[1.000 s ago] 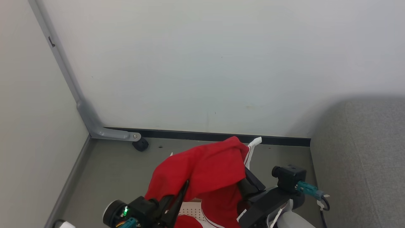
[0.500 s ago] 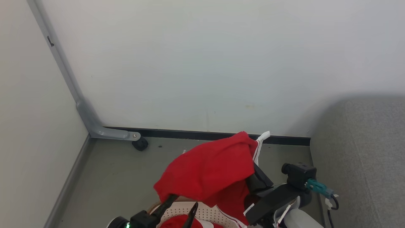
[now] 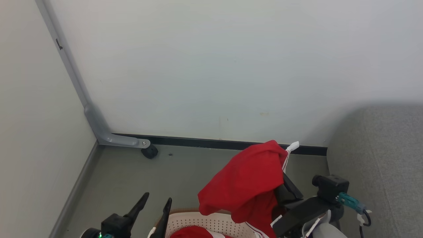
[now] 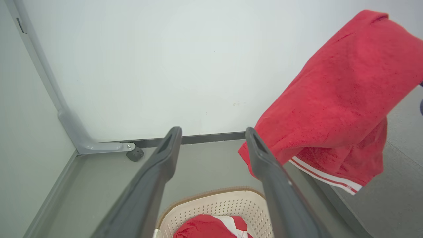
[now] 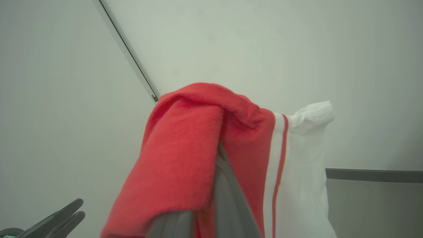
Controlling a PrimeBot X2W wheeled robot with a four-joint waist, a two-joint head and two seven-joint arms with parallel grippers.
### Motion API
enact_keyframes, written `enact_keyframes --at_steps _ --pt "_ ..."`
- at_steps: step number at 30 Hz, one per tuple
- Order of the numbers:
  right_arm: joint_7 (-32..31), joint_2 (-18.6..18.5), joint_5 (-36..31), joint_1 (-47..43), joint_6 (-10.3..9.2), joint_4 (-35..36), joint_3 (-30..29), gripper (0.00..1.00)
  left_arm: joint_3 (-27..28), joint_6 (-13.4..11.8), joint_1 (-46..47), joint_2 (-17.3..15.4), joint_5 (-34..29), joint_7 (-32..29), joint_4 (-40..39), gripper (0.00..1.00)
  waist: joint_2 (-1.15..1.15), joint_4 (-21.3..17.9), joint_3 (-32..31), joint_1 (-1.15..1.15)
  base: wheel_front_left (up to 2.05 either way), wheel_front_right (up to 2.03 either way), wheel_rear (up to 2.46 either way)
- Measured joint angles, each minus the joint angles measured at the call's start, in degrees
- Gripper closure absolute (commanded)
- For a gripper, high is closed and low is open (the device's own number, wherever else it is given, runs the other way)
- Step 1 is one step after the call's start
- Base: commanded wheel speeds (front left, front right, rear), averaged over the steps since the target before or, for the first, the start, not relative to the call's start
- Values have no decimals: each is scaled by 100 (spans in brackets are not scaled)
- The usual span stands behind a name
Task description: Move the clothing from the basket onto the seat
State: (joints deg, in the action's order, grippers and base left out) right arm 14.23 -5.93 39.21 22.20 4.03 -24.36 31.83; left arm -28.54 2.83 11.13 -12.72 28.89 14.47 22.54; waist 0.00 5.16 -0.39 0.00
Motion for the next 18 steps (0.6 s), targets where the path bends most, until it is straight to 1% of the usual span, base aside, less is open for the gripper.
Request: enact_keyframes --at_steps 6,11,13,18 --pt "0 -137 -45 -292 1 141 -162 100 430 -245 -35 -32 -10 0 -338 0 0 29 -41 0 0 0 0" --pt "-1 -201 -145 -551 -8 275 -357 100 745 -443 -279 -33 -57 0 -577 0 0 32 -78 0 0 0 0" --pt "-1 -209 -155 -638 -51 364 -447 100 823 -487 -378 -34 -91 0 -673 0 0 26 -92 0 0 0 0" --pt "0 -238 -220 -826 -82 609 -692 100 939 -516 -657 -24 -177 0 -868 0 0 -4 -125 0 0 0 0"
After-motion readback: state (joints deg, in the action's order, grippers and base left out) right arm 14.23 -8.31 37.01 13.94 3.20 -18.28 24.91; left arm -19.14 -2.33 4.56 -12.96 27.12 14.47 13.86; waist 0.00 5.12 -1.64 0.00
